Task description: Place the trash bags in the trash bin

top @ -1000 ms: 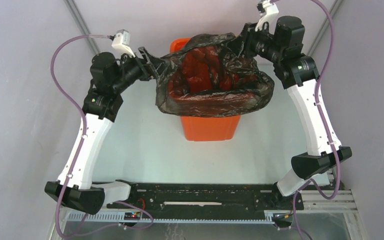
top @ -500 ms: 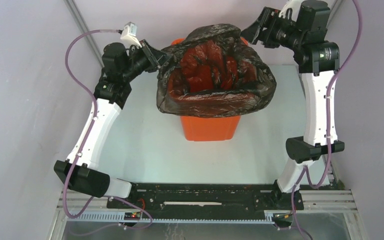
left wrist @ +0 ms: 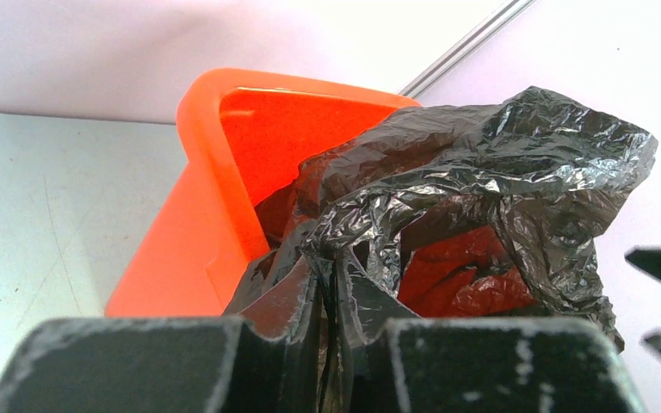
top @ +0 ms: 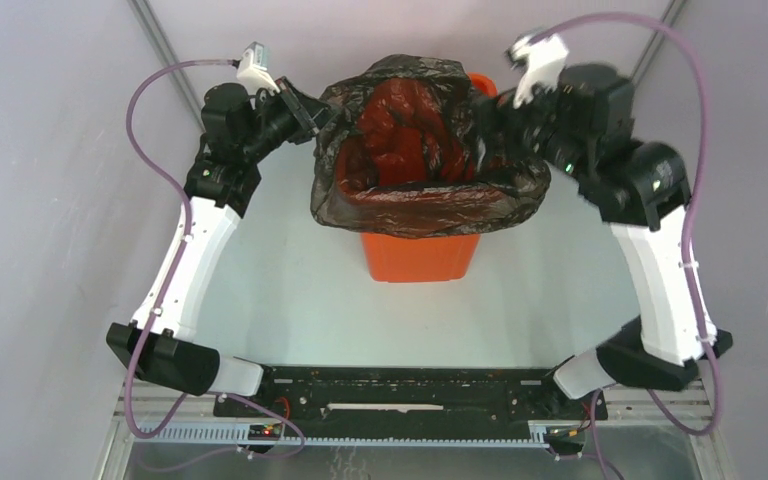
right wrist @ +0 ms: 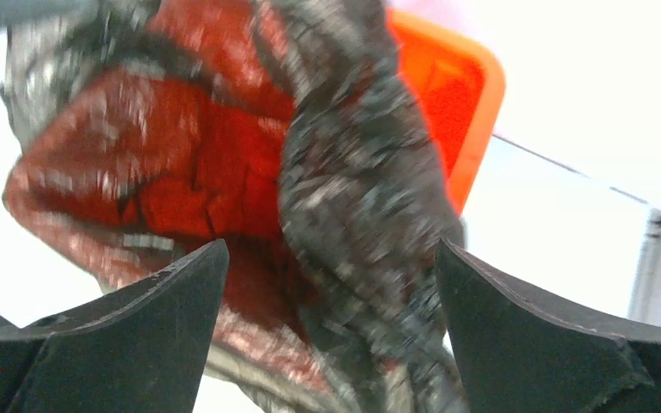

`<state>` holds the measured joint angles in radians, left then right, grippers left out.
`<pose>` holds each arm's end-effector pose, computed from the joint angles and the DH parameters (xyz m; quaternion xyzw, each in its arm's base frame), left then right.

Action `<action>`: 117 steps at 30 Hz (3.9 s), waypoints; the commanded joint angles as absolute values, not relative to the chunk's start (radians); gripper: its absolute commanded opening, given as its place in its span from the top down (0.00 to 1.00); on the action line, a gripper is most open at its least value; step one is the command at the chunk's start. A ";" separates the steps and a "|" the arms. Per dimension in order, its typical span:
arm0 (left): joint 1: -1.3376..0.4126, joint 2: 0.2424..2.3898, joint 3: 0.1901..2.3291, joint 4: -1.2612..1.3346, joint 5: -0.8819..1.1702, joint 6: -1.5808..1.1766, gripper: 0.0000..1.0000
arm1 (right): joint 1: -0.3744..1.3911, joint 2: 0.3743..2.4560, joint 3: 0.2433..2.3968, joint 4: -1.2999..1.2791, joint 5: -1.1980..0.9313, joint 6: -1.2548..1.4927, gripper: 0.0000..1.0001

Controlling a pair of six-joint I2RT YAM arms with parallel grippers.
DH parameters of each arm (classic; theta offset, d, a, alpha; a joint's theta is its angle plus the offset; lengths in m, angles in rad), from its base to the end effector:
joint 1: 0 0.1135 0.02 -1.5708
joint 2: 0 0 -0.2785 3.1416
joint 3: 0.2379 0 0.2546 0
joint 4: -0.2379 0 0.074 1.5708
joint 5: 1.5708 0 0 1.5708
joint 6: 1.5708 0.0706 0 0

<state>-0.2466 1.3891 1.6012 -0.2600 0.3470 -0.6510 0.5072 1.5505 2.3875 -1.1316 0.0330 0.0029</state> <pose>0.3230 -0.1061 0.4914 -0.0265 0.7224 -0.4075 0.5581 0.2405 0.1310 0.5739 -0.1908 0.7802 0.1374 0.5797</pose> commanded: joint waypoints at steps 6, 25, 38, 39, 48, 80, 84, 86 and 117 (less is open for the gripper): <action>-0.251 1.374 1.655 -0.290 0.318 -0.686 0.86 | 0.912 1.524 2.102 -0.934 0.829 -0.528 0.00; -0.251 1.449 1.711 -0.280 0.323 -0.680 0.92 | 0.809 1.544 2.028 -0.651 0.802 -0.576 0.90; -0.216 1.666 1.937 -0.225 0.351 -0.619 0.84 | 0.376 1.578 2.033 -0.435 -0.129 -0.061 1.00; -0.214 1.682 1.950 -0.209 0.355 -0.623 0.85 | 0.357 1.588 2.033 -0.427 -0.147 -0.032 1.00; -0.163 1.799 1.991 -0.125 0.381 -0.733 0.91 | 0.211 1.669 2.053 -0.442 -0.332 0.238 1.00; -0.143 2.022 1.886 0.078 0.490 -1.079 0.76 | 0.008 2.001 2.264 -0.702 -0.403 0.608 0.97; -0.143 2.022 1.875 -0.008 0.487 -1.058 0.78 | 0.008 2.020 2.260 -0.783 -0.436 0.596 0.97; -0.144 2.009 1.857 -0.052 0.499 -1.050 0.81 | 0.008 2.011 2.250 -0.822 -0.460 0.579 0.97; -0.054 1.336 1.474 -0.533 0.271 -0.928 0.12 | 0.008 1.521 2.239 -1.230 -0.385 0.485 0.20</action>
<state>-0.0921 1.4471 1.5112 -0.5091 0.3084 -0.9134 0.0128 1.5764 2.2581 -1.2606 -0.2638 0.3977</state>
